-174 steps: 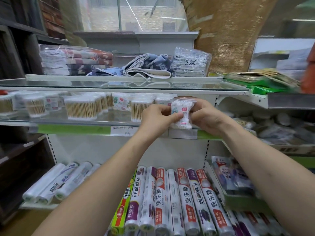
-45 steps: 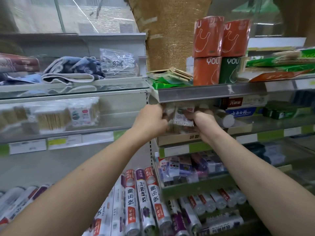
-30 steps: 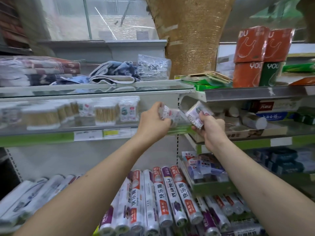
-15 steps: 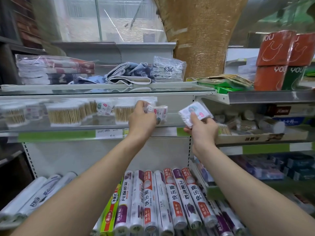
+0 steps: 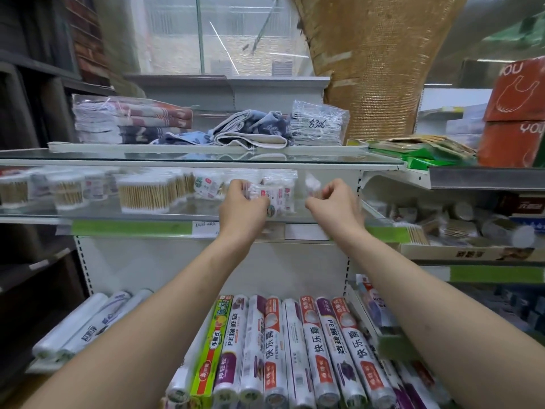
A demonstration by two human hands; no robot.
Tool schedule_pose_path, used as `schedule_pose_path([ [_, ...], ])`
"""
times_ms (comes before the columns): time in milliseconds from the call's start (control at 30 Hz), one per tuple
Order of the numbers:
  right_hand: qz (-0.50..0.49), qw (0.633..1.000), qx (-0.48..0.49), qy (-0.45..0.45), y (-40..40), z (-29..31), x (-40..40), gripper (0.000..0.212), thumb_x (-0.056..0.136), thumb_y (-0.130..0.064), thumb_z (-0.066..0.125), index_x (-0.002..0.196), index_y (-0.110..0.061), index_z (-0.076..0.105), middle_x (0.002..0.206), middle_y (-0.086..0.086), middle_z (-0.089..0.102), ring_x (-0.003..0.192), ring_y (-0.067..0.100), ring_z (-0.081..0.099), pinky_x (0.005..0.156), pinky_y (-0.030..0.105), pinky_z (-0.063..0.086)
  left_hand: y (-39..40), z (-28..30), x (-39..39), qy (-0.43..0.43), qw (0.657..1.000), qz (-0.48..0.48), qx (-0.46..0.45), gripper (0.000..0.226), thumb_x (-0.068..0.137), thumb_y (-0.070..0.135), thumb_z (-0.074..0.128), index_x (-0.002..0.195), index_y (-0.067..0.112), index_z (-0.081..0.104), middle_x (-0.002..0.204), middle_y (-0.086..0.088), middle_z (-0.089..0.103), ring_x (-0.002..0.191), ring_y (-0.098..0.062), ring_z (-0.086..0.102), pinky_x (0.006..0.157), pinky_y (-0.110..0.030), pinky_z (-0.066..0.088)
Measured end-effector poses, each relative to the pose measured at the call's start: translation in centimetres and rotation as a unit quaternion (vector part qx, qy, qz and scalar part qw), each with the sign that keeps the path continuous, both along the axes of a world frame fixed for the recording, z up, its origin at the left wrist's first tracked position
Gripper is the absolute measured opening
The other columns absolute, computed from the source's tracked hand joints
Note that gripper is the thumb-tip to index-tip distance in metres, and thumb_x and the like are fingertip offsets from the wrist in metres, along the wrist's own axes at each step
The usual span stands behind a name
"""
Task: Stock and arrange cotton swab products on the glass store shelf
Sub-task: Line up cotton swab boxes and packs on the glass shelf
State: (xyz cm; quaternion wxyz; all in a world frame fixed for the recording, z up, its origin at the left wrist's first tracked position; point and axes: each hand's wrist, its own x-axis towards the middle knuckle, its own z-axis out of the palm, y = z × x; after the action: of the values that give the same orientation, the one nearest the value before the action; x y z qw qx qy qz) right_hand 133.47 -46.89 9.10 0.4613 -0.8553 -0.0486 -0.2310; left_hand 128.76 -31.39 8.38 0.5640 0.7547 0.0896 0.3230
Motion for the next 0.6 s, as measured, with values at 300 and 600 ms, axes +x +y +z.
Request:
schedule_pose_path([
  [300, 0.086, 0.996, -0.039, 0.011, 2.4, 0.1, 1.0, 0.03, 0.078, -0.035, 0.072, 0.079, -0.018, 0.047, 0.088, 0.004, 0.06, 0.083, 0.028, 0.055, 0.062, 0.034, 0.038, 2.0, 0.3, -1.1, -0.024, 0.999, 0.042, -0.006, 0.033, 0.087, 0.02, 0.063, 0.117, 0.026, 0.05, 0.102, -0.003, 0.062, 0.088, -0.023, 0.063, 0.08, -0.046, 0.057],
  [600, 0.073, 0.997, 0.024, -0.031, 4.2, 0.6, 2.2, 0.008, 0.08, -0.026, 0.079, 0.086, -0.021, 0.077, 0.086, -0.002, 0.074, 0.092, 0.022, 0.068, 0.087, 0.038, 0.055, 3.8, 0.1, -2.2, -0.012, 0.999, 0.042, -0.028, 0.03, 0.08, 0.023, 0.064, 0.108, 0.027, 0.054, 0.099, -0.008, 0.065, 0.093, -0.033, 0.068, 0.08, -0.057, 0.059],
])
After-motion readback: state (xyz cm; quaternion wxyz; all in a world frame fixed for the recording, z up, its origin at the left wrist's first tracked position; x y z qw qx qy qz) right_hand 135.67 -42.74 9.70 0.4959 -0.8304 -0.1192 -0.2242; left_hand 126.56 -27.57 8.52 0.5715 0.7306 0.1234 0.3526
